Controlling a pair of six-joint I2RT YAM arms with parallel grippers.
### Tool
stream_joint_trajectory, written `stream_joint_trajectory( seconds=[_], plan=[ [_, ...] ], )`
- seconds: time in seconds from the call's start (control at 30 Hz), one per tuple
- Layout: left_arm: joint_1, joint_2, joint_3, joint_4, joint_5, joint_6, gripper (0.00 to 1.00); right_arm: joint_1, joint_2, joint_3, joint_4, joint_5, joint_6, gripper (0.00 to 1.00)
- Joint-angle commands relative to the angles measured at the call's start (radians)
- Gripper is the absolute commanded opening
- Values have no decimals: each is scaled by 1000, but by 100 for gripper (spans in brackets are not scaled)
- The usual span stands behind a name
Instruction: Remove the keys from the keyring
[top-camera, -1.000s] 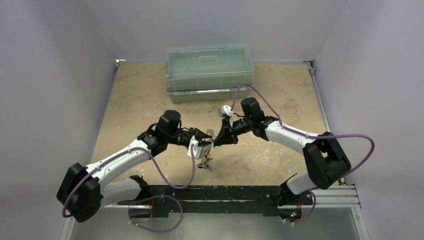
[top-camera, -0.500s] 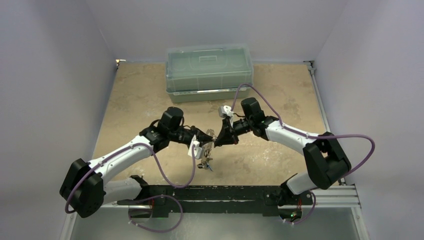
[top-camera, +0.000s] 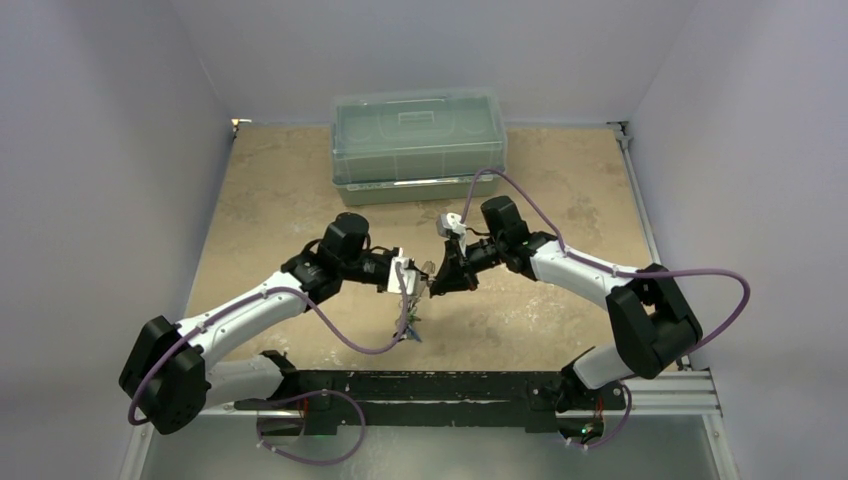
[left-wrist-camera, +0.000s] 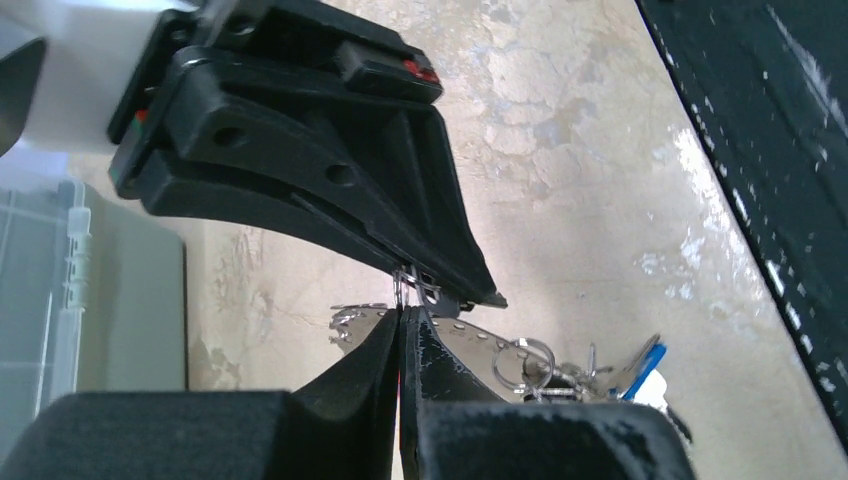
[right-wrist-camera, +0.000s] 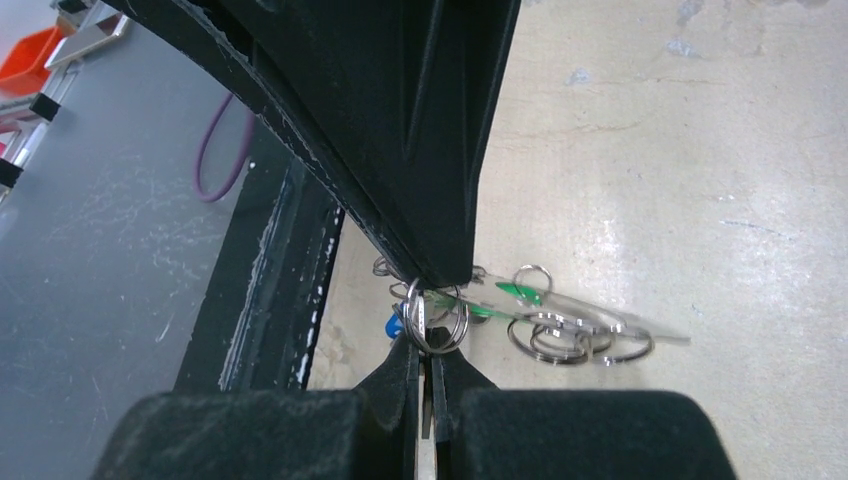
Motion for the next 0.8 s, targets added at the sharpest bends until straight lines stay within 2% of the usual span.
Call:
stream_joint_trajectory(
  seconds=[0.0,0.17,0.4,0.53,0.77],
  plan=[
    [-31,1,62,120,-8,-276,0,20,-25,75,11,-1,-34,0],
    [-63,0,89,98,-6,-399,0,20,-15,89,-4,23,-42,0],
    [-97,2,99,-1,-15,-331,0,20,-12,99,-4,20,-33,0],
    [-100,-10,93,-31,-66,-318,0,20,-11,101,-13,17,-34,0],
    [-163,1,84,-2,-249,-383,0,20,-12,107,-32,20,-37,0]
  ],
)
